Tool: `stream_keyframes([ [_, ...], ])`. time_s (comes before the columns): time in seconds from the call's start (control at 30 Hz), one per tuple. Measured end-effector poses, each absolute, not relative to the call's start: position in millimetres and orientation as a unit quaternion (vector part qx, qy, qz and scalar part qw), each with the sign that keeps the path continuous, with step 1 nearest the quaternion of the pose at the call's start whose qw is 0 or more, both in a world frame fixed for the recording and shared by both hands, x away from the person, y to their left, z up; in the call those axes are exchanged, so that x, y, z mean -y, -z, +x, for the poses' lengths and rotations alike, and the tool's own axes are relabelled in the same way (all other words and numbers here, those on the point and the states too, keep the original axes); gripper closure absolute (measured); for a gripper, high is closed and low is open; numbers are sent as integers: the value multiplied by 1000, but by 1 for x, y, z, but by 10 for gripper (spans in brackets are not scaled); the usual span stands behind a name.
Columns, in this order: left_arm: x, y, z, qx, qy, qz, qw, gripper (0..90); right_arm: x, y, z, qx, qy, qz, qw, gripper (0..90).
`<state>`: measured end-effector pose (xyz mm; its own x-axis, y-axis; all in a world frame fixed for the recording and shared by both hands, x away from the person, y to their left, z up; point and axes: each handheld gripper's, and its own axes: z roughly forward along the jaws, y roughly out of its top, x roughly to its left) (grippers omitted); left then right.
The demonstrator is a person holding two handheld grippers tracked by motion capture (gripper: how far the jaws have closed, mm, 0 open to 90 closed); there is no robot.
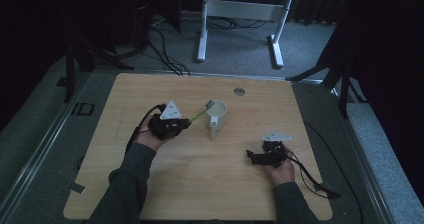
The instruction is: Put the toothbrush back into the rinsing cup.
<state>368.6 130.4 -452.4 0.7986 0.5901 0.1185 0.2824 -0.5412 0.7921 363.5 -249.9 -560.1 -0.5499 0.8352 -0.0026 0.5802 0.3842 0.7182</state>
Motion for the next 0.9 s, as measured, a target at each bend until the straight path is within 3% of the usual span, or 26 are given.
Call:
stream_keyframes([
  [0.9, -120, 448, 371, -261, -198, 833, 446, 833, 250, 560, 364, -812, -343, 435, 185, 138],
])
